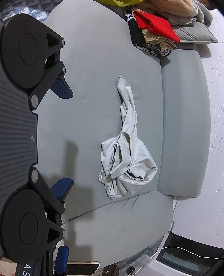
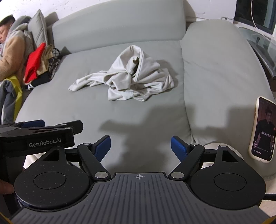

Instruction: Fold clothes

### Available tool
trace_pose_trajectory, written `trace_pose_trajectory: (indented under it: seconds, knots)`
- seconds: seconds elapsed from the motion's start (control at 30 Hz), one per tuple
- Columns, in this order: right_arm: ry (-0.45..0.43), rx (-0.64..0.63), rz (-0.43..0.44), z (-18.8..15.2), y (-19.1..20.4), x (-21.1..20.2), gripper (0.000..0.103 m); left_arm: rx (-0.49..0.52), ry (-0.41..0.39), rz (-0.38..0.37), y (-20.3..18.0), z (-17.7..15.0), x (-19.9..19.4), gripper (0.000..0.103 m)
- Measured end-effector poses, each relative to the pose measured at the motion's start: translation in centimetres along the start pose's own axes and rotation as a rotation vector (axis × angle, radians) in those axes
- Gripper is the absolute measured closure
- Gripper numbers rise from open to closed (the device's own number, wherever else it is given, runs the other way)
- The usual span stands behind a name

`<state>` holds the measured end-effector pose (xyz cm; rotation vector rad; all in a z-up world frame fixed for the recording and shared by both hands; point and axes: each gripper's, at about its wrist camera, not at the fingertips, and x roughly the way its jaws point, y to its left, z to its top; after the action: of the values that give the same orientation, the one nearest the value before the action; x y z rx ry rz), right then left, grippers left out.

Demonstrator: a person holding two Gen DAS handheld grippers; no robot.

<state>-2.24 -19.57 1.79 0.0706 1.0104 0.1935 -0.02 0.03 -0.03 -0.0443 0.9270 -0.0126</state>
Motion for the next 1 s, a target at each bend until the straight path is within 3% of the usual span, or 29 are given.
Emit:
trace_pose_trajectory:
  seconds: [1.0]
  knots:
    - [0.010, 0.008, 0.012, 0.11, -0.16, 0.08, 0.020, 0.000, 0.001, -0.010, -0.11, 0.00, 0.03, 0.006]
